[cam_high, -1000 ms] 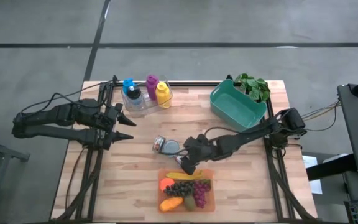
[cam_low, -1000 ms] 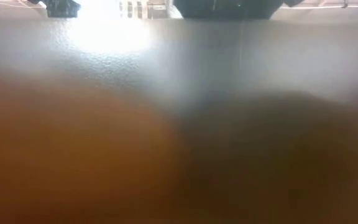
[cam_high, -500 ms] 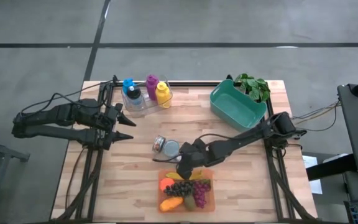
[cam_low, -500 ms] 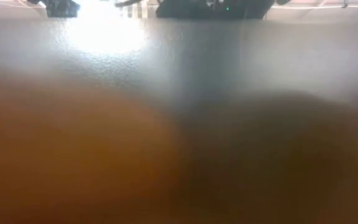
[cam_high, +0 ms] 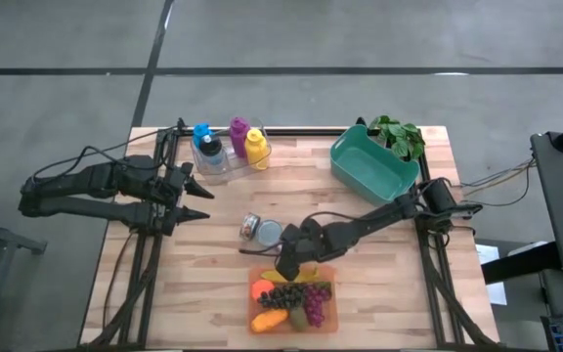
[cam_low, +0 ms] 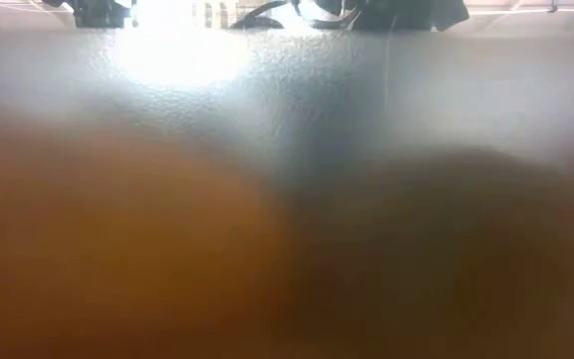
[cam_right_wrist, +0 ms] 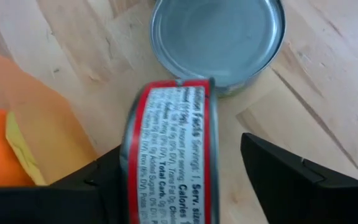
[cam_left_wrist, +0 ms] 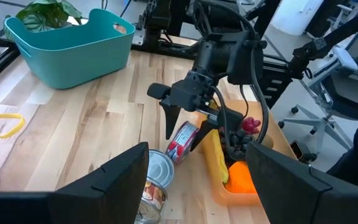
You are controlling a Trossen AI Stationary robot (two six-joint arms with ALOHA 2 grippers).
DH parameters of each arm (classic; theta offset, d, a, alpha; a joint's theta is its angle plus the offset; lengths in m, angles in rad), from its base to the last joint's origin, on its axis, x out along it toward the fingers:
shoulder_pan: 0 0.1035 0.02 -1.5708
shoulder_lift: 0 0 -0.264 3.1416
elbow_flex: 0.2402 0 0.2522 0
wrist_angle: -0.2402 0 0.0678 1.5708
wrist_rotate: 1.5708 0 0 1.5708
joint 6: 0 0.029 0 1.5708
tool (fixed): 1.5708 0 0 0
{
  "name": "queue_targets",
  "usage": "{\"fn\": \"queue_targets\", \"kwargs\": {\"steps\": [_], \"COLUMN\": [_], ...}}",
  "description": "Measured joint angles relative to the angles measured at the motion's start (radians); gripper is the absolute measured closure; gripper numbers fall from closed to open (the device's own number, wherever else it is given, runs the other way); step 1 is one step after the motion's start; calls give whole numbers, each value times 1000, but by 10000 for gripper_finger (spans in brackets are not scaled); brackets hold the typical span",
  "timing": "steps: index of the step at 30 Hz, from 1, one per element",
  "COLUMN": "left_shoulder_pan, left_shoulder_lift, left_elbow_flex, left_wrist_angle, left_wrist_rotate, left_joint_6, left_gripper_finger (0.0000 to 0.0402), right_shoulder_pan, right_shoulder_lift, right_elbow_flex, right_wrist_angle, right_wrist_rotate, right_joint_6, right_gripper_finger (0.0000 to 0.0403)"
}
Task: Pick & Place Food Item
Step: Put the red tuna can into the green bin
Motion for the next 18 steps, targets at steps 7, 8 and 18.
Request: {"fn": "queue_targets", "kwargs": {"steps": [7,8,18], "left_shoulder_pan": [0,0,0], "left_shoulder_lift": [0,0,0], "left_elbow_flex": [0,0,0], "left_wrist_angle": [0,0,0], "left_wrist_rotate": [0,0,0], "left_joint_6": [0,0,0], "left_gripper_finger": [126,126,126], "right_shoulder_pan": [-11,-13,-18], "right_shoulder_lift": [-1,0,0], "right_elbow_flex": [0,0,0], "right_wrist_angle": [8,8,8], "right_wrist_rotate": [-17,-23,-44], "right_joint_6": [-4,-5,-9], "right_gripper_finger": [224,237,282]}}
